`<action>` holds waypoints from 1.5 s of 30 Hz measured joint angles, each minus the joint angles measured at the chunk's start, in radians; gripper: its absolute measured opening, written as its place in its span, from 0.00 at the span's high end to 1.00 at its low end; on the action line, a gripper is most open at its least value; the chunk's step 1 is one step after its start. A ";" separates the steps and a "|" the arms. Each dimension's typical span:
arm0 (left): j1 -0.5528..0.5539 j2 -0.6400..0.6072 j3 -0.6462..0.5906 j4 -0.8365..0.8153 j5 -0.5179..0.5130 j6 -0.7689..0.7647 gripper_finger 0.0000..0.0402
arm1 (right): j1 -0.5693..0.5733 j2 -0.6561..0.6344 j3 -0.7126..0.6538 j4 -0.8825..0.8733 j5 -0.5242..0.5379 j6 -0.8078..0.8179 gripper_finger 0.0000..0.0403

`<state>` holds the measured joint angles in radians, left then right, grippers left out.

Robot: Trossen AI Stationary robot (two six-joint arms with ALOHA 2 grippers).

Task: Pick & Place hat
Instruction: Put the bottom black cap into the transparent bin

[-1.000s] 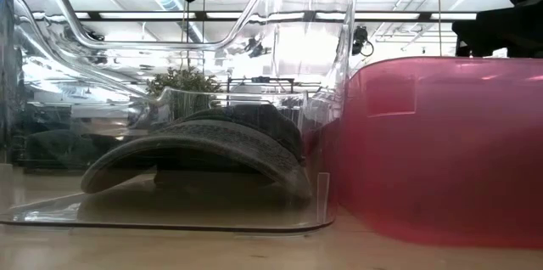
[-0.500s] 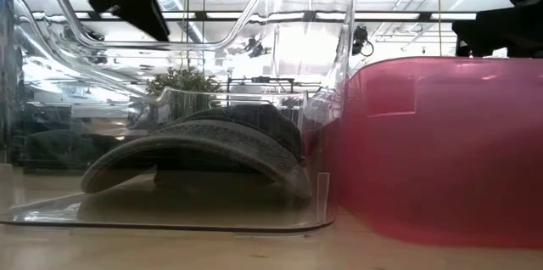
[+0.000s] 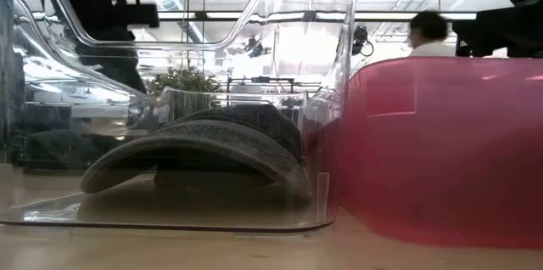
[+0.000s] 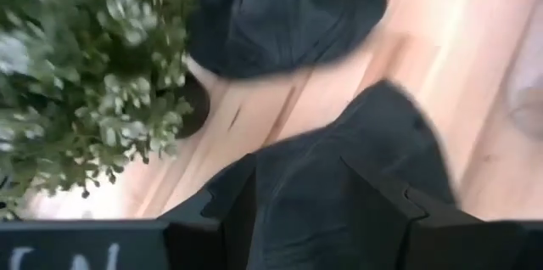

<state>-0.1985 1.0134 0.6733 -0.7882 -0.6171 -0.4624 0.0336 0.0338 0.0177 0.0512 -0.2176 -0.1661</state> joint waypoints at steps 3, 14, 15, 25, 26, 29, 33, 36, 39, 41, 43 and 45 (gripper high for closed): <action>0.058 0.000 -0.024 0.059 0.057 0.041 0.59 | 0.000 0.000 0.000 0.000 0.000 0.000 0.61; 0.111 0.022 -0.043 0.138 0.184 0.197 0.42 | 0.000 0.000 0.000 0.000 0.000 0.000 0.61; 0.111 0.034 -0.043 0.129 0.184 0.197 0.42 | 0.000 0.000 0.000 0.000 0.000 0.000 0.61; 0.178 0.162 -0.043 0.045 0.173 0.070 0.44 | 0.000 0.000 0.000 0.001 0.000 0.000 0.61; 0.195 0.171 -0.043 0.018 0.182 0.050 0.44 | 0.000 0.000 0.000 0.001 0.000 0.000 0.61; 0.237 0.195 -0.043 -0.055 0.192 0.018 0.44 | 0.000 0.000 0.000 0.000 0.000 0.000 0.61; 0.276 0.204 -0.043 -0.082 0.212 -0.049 0.45 | 0.000 0.000 0.000 0.000 0.000 0.000 0.61; 0.284 0.210 -0.043 -0.076 0.264 -0.053 0.45 | 0.000 0.000 0.000 0.000 0.000 0.000 0.61; 0.284 0.228 -0.043 -0.073 0.282 -0.072 0.45 | 0.000 0.000 0.000 0.000 0.000 0.000 0.61; 0.284 0.241 -0.043 -0.072 0.283 -0.086 0.45 | 0.000 0.000 0.000 0.000 0.000 0.000 0.61; 0.288 0.259 -0.043 -0.070 0.304 -0.092 0.45 | 0.000 0.000 0.000 0.000 0.000 0.000 0.61; 0.292 0.273 -0.043 -0.071 0.315 -0.088 0.45 | 0.000 0.000 0.000 0.000 0.000 0.000 0.61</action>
<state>0.0938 1.2860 0.6303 -0.8588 -0.3021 -0.5500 0.0337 0.0340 0.0181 0.0517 -0.2176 -0.1665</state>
